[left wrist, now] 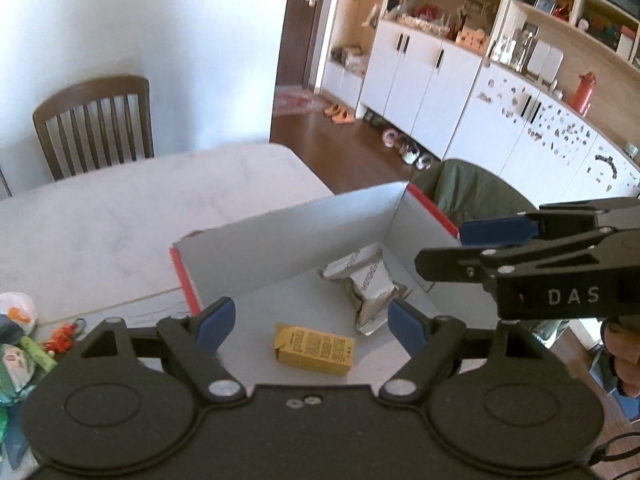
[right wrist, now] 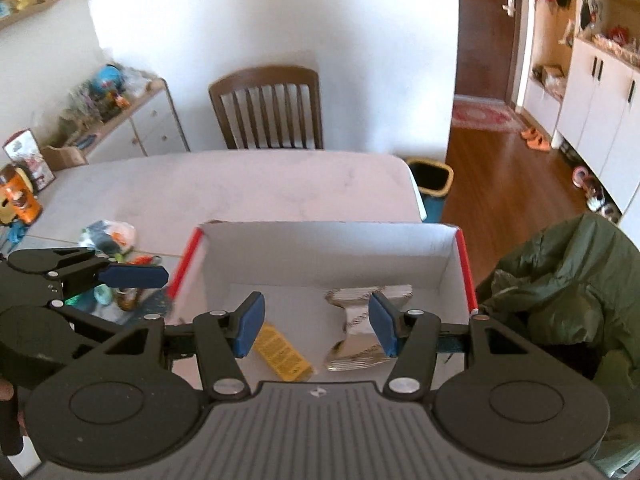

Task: Organize objects
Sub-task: 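Open both grippers to drop the yellow box and silver bag inside, then withdraw both grippers from the box back toward the table items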

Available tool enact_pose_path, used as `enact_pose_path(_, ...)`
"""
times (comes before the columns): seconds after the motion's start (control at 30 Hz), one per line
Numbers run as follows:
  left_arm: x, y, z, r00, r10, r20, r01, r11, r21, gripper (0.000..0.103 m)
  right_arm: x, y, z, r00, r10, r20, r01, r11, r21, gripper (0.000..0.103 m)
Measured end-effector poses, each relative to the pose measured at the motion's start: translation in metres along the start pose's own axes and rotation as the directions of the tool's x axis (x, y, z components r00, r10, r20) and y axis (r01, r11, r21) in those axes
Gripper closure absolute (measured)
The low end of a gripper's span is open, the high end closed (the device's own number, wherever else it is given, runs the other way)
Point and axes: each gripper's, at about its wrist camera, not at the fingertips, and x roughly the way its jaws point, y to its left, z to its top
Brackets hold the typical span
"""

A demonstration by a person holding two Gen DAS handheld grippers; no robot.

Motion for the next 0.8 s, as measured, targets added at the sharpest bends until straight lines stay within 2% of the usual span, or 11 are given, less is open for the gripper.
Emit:
enact_pose_path(0.13, -0.022, 0.004, -0.008, 0.999, 0.007, 0.046, -0.008, 1.000, 0.006, 0.020, -0.017, 0.018, -0.005, 0.999, 0.018, 0.034, -0.017, 1.000, -0.010, 0.047)
enact_pose_path(0.33, -0.062, 0.032, -0.024, 0.994, 0.017, 0.104, -0.016, 1.000, -0.008, 0.015, -0.036, 0.053, -0.014, 0.994, 0.022, 0.107, -0.018, 0.999, -0.036, 0.046)
enact_pose_path(0.4, -0.076, 0.042, -0.032, 0.993, 0.033, 0.117, -0.032, 0.999, -0.005, 0.014, -0.040, 0.065, -0.016, 0.992, 0.032, 0.121, -0.028, 0.999, -0.034, 0.043)
enact_pose_path(0.47, -0.089, 0.054, -0.039, 0.990, 0.052, 0.127, -0.051, 0.999, -0.012, 0.013, -0.043, 0.079, -0.019, 0.990, 0.041, 0.138, -0.036, 0.999, -0.035, 0.036)
enact_pose_path(0.63, -0.119, 0.088, -0.055, 0.983, 0.096, 0.156, -0.088, 0.994, -0.058, 0.006, -0.042, 0.119, -0.026, 0.988, 0.056, 0.142, -0.048, 0.997, -0.059, 0.035)
enact_pose_path(0.7, -0.128, 0.100, -0.062, 0.980, 0.116, 0.164, -0.105, 0.992, -0.073, 0.002, -0.040, 0.134, -0.029, 0.988, 0.069, 0.140, -0.061, 0.996, -0.059, 0.032)
enact_pose_path(0.8, -0.139, 0.117, -0.070, 0.975, 0.133, 0.178, -0.118, 0.989, -0.093, 0.001, -0.038, 0.154, -0.033, 0.985, 0.094, 0.146, -0.088, 0.995, -0.047, 0.030)
